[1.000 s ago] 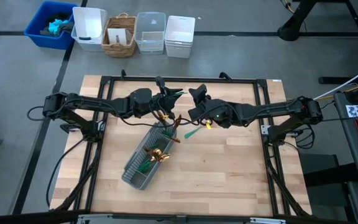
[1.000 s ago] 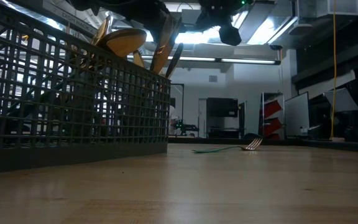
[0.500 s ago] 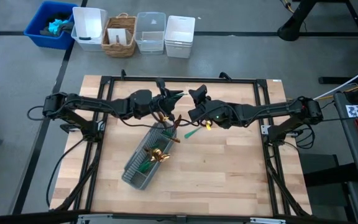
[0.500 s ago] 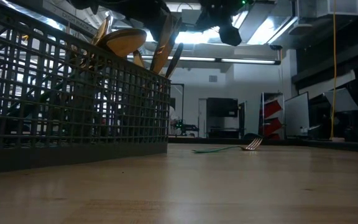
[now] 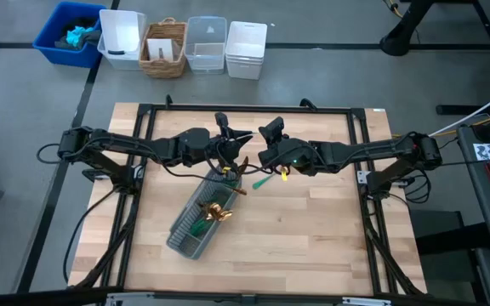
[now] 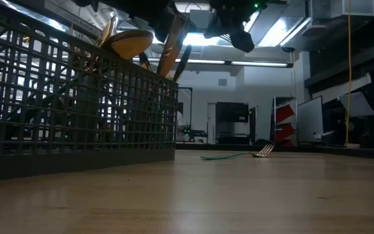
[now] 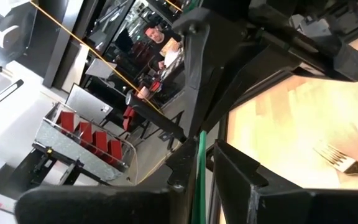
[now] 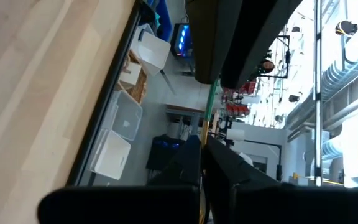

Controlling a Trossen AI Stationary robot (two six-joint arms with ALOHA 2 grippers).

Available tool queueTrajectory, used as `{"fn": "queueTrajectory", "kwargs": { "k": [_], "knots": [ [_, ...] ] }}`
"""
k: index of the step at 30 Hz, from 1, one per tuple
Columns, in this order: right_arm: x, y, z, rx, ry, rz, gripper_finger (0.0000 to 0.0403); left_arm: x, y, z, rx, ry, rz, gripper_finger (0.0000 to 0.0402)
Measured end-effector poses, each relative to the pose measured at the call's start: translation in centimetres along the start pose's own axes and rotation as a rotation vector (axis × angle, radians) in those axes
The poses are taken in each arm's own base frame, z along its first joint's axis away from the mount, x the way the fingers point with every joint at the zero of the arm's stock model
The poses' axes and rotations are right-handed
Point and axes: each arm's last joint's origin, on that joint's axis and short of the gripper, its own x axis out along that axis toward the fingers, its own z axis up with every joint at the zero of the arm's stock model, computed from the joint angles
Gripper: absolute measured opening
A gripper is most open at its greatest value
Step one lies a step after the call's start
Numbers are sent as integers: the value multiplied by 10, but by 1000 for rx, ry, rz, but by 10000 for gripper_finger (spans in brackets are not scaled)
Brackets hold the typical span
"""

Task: Sort silverware
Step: Put the green fork into the silverware basket

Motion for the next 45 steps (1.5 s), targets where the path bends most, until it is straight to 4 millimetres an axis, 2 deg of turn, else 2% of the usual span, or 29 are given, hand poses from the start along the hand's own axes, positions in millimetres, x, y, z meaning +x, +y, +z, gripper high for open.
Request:
{"fn": "queueTrajectory", "kwargs": {
  "k": [7,22,25,36,40,45],
  "knots": [
    [0,0,0,11,-6,3,12,0,0,0,-1,1,1,46],
    [0,1,1,6,-26,11,12,2,1,-5,-15,24,-8,12],
    [0,0,1,7,-26,10,12,2,2,-6,-19,26,-4,22],
    [0,0,2,12,-59,19,12,3,3,-6,-18,34,0,97],
    [0,1,2,12,-62,21,12,3,3,-6,-19,34,0,95],
    [0,1,2,12,-64,21,12,3,3,-6,-18,33,0,67]
  ]
}}
